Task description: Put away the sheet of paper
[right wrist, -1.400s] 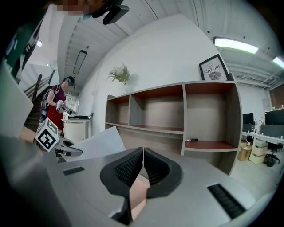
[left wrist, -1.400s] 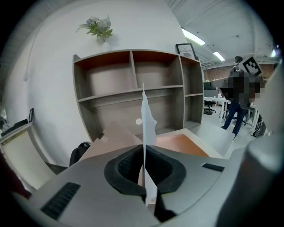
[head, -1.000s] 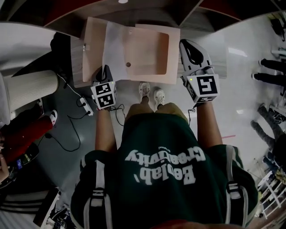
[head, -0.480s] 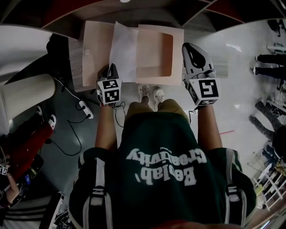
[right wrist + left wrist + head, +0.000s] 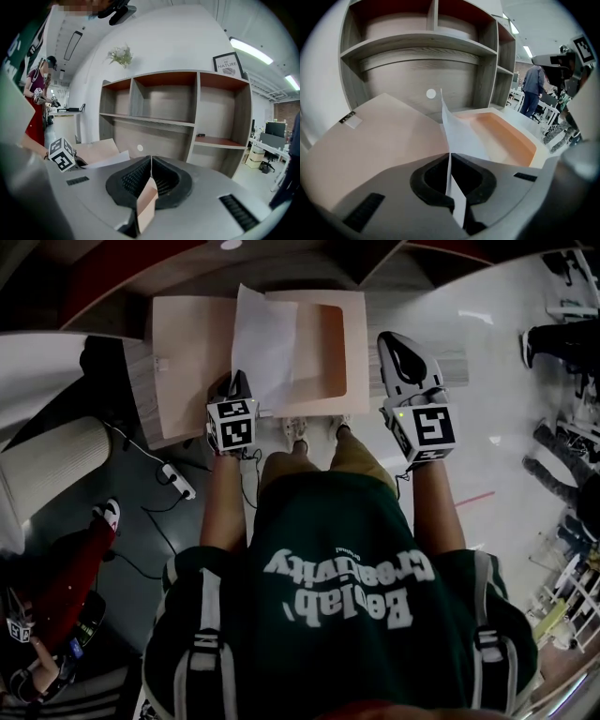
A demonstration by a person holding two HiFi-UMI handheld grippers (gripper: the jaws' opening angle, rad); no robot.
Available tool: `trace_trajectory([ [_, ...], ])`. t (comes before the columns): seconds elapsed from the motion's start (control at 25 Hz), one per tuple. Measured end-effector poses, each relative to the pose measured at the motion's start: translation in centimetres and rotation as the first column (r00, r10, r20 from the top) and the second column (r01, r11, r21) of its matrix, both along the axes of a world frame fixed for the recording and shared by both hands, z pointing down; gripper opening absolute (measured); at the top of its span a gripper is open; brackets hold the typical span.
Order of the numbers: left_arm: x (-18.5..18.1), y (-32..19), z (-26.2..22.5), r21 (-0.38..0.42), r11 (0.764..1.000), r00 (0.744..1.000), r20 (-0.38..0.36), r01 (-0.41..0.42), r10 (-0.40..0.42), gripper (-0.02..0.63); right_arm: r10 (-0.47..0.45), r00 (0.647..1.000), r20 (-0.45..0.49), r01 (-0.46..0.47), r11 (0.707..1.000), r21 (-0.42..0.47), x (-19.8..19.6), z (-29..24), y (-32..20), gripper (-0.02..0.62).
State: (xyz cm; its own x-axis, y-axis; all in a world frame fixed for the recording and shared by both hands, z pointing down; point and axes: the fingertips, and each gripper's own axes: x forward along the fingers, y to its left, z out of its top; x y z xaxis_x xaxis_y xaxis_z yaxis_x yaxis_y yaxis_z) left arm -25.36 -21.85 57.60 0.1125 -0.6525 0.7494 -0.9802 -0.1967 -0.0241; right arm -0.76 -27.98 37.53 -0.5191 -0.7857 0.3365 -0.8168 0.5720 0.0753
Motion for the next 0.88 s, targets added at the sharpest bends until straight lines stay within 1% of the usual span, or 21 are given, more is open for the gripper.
trace_trajectory([
  [0.16,1.3,-0.7,1.5,-0.032,0.999,1.0,-0.012,-0.017,0.017,0.018,0.007,1.0,-0.002,-0.007,1.0,-0.004,0.4,0.6,-0.7,0.035],
  [0.32,3.3,-0.6,2.2,-0.067,0.996,0.998,-0.007,-0.064,0.063,0.018,0.006,1.0,-0.001,-0.006,1.0,0.017,1.5,0.2,-1.0,0.035],
  [0.44,4.5,0.1,2.9,-0.117,0.988,0.995,-0.002,-0.104,0.104,0.018,0.008,1.0,0.0,-0.008,1.0,0.018,2.6,0.3,-1.1,0.035],
  [0.48,4.7,0.3,3.2,-0.13,0.985,0.993,-0.002,-0.115,0.116,0.029,0.013,1.0,0.001,-0.013,1.0,0.008,2.8,0.5,-1.2,0.035],
  [0.56,4.7,0.4,3.4,-0.144,0.982,0.992,0.002,-0.126,0.128,0.152,0.017,1.0,0.002,-0.017,1.0,-0.014,3.2,0.9,-1.3,0.035],
  [0.64,4.4,0.2,3.2,-0.143,0.983,0.992,0.028,-0.118,0.124,0.174,0.011,1.0,0.002,-0.011,1.0,-0.021,3.5,1.3,-1.6,0.035],
  [0.76,3.4,-0.3,2.1,-0.128,0.987,0.992,0.066,-0.095,0.104,0.183,0.0,1.0,0.008,0.0,1.0,-0.021,3.7,1.2,-1.9,0.035],
  [0.88,2.4,-0.7,0.9,-0.105,0.991,0.993,0.083,-0.078,0.087,0.188,-0.002,1.0,0.014,0.003,1.0,-0.024,3.8,1.2,-2.2,0.035],
])
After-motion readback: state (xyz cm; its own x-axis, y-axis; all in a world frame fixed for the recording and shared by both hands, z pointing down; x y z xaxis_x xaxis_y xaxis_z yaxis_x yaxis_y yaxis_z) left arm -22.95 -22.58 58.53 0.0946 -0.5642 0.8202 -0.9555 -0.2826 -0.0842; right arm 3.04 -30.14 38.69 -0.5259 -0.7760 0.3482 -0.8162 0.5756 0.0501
